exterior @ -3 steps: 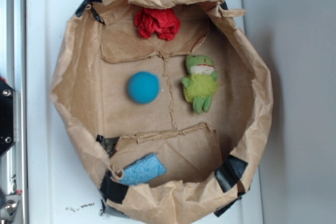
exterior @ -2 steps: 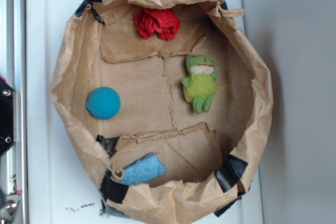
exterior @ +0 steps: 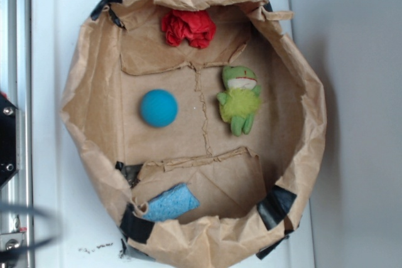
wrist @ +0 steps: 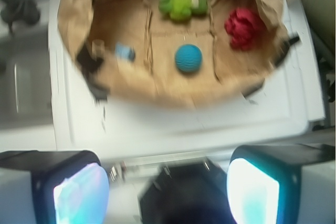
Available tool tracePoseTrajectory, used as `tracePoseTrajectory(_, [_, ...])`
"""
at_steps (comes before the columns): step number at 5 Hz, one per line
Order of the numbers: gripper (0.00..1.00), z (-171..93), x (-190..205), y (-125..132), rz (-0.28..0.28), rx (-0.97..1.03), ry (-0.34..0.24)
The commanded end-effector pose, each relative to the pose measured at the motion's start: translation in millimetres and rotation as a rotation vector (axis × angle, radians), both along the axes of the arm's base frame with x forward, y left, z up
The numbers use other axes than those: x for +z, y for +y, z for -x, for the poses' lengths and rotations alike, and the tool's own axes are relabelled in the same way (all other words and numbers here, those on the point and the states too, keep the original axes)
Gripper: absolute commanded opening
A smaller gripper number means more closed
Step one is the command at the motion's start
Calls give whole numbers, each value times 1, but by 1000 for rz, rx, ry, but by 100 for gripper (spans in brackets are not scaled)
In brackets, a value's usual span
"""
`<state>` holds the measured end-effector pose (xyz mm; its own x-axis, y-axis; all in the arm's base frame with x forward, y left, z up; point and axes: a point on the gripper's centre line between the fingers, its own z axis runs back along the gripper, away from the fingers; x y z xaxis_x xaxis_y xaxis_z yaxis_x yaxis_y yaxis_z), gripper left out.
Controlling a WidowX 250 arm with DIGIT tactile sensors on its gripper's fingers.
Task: Grab the blue sponge.
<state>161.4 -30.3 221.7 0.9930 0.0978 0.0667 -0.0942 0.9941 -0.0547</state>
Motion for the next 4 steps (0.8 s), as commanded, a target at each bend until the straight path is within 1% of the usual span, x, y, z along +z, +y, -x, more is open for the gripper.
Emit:
tracePoseTrajectory(1, [100,-83,-16,-2,33,324,-99])
tracePoseTrajectory(3, [100,-83,-16,-2,33,324,-99])
tracePoseTrajectory(4, [100,-69,-65,13,-5,228,-137])
